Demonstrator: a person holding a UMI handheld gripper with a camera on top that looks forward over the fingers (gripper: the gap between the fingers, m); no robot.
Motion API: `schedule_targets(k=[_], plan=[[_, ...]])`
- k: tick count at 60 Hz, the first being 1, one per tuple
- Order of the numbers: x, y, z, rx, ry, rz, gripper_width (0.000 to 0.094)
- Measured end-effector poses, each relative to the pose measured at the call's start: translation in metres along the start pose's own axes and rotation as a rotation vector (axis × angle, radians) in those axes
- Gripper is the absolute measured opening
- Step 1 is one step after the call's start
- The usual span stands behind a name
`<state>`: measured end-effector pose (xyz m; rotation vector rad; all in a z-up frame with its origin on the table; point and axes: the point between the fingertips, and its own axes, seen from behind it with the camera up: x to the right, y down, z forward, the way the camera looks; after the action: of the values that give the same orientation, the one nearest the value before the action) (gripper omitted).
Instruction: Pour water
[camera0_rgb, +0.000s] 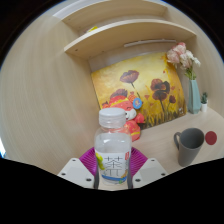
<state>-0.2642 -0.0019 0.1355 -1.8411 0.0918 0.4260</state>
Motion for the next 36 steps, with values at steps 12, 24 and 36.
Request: schedule_targets(k=[12,24,36], plan=[[0.012,-0.052,-0.006,-0.014,-0.102,0.446,0.0382],[0.038,-0.083,-0.013,-0.020,-0.184,0.952,0.0384],[0.078,-0.089,-0.019,0.006,-0.201,1.395,0.0386]])
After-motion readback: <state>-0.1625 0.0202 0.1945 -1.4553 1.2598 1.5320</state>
